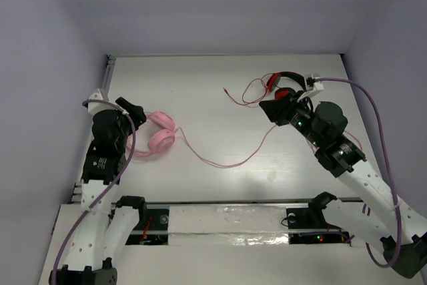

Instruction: Wrap the headphones

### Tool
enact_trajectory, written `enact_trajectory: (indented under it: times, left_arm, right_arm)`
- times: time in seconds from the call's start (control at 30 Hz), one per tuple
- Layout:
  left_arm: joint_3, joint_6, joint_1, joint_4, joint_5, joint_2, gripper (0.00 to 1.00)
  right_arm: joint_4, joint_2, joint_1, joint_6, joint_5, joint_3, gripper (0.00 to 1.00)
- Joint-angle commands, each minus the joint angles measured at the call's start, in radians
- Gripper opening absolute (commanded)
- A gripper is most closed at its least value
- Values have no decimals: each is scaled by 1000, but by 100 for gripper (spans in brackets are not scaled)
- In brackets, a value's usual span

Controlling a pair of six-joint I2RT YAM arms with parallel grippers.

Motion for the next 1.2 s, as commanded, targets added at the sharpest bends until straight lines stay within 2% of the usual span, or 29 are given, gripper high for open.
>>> enact_trajectory:
  times: [0.0, 0.07, 0.1, 0.13, 0.23, 0.3, 0.37, 0.43, 0.47, 0.5, 0.57, 0.6, 0.67, 0.7, 0.9, 1.17]
  left_arm:
    - [32, -39, 3, -92, -115, 6, 55]
    - [27, -65, 3, -150, -201, 27, 53]
    - [27, -77, 3, -150, -201, 28, 48]
    - [21, -90, 3, -178, -273, 43, 39]
    - [-8, -104, 3, -186, -332, 99, 25]
    - [-5, -90, 15, -195, -280, 142, 13]
    - [16, -82, 27, -235, -275, 210, 8]
    - [47, -42, 37, -221, -249, 238, 10]
    - [64, -33, 52, -230, -246, 253, 12]
    - [76, -19, 70, -233, -238, 268, 23]
    - [102, 37, 121, -222, -160, 333, 33]
    - [111, 44, 130, -229, -151, 359, 44]
    - [114, 67, 162, -218, -122, 428, 52]
    - [110, 73, 175, -207, -114, 445, 57]
    - [84, 136, 258, -144, -82, 566, 61]
    - [9, 147, 267, -69, -53, 722, 60]
  right_arm:
    - [34, -20, 7, 12, -68, -4, 25]
    - [34, -20, 7, 13, -76, -8, 0]
    - [34, -20, 7, 13, -79, -9, 0]
    - [34, -20, 7, 13, -81, -11, 0]
    - [36, -20, 7, 15, -92, -14, 0]
    - [39, -24, 7, 15, -92, -23, 0]
    - [42, -33, 7, 13, -84, -29, 0]
    - [42, -39, 7, 12, -75, -34, 1]
    - [42, -43, 7, 7, -75, -34, 7]
    - [42, -46, 7, 6, -75, -35, 23]
    - [75, -52, 7, 6, -78, -49, 42]
    - [78, -56, 7, 6, -81, -54, 53]
    - [86, -58, 7, 4, -81, -63, 59]
    - [86, -56, 7, 4, -78, -63, 59]
    - [94, -58, 7, 10, -95, -69, 59]
    - [100, -69, 7, 7, -96, -78, 59]
